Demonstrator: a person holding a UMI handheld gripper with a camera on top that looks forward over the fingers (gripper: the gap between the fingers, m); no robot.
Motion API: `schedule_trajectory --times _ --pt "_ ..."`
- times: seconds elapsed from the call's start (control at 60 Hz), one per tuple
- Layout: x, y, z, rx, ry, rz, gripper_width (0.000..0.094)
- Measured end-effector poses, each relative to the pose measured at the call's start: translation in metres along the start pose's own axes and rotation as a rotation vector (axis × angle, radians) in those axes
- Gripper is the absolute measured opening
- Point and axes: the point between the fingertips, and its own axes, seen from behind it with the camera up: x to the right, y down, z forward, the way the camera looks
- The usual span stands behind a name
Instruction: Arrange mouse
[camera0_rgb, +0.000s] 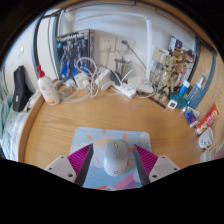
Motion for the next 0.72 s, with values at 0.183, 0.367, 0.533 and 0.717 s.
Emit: schedule_trajectory --times 0.183,0.367,0.533,0.717 --pt "0.019 -0.08 -0.09 0.148 0.005 0.039 0.0785" --pt "0.04 -0.132 -0.153 0.272 0.023 0.059 0.0784" --pt "0.045 -0.136 -0.174 0.292 0.012 0.065 0.0784" --pt "0.047 -0.127 -0.179 0.294 0.007 0.048 0.0786"
